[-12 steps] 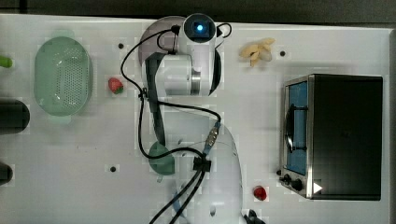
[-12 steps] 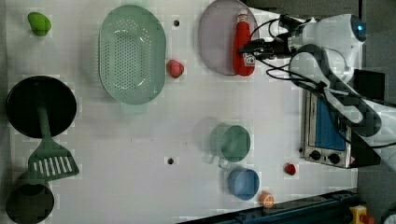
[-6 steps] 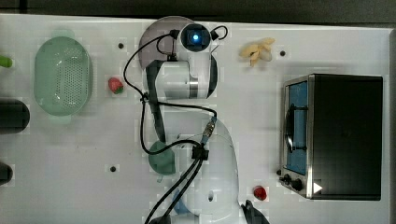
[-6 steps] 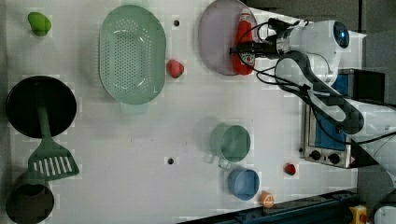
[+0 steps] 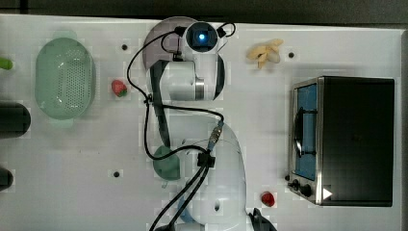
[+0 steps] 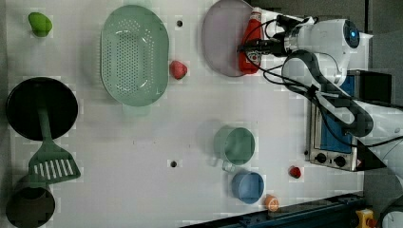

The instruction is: Pick ketchup from plate and place it on table.

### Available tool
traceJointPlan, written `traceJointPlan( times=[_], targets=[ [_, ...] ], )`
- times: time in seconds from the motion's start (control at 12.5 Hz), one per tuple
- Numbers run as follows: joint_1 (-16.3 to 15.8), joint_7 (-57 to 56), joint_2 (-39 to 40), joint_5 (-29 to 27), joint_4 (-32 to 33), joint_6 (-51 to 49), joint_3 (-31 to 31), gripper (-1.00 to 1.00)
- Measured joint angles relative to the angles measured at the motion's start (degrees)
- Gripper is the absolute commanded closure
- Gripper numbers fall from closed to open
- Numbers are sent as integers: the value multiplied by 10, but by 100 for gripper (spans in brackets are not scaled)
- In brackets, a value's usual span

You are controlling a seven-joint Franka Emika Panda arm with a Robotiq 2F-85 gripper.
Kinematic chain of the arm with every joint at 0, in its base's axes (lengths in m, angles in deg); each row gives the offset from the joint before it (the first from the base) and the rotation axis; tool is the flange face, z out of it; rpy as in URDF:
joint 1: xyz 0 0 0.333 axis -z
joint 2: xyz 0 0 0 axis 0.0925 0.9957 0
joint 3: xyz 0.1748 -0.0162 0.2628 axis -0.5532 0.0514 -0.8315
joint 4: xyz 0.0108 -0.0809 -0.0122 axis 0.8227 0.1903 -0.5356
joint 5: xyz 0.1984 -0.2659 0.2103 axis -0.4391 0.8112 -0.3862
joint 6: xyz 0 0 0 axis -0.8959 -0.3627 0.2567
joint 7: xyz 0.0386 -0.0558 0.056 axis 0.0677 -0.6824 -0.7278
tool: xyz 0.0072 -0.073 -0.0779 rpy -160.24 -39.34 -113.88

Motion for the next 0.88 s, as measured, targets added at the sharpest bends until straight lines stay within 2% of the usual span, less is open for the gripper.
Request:
traceJointPlan(
  times=[0.16, 0.4, 0.64, 0.88],
  targets=[
    [-3, 0, -6, -12, 0, -3, 4, -17],
    [0, 2, -53, -28, 18, -61, 5, -17],
    [8, 4, -150, -23, 30, -199, 4, -17],
    [14, 6, -279, -23, 43, -288, 15, -17]
  ],
)
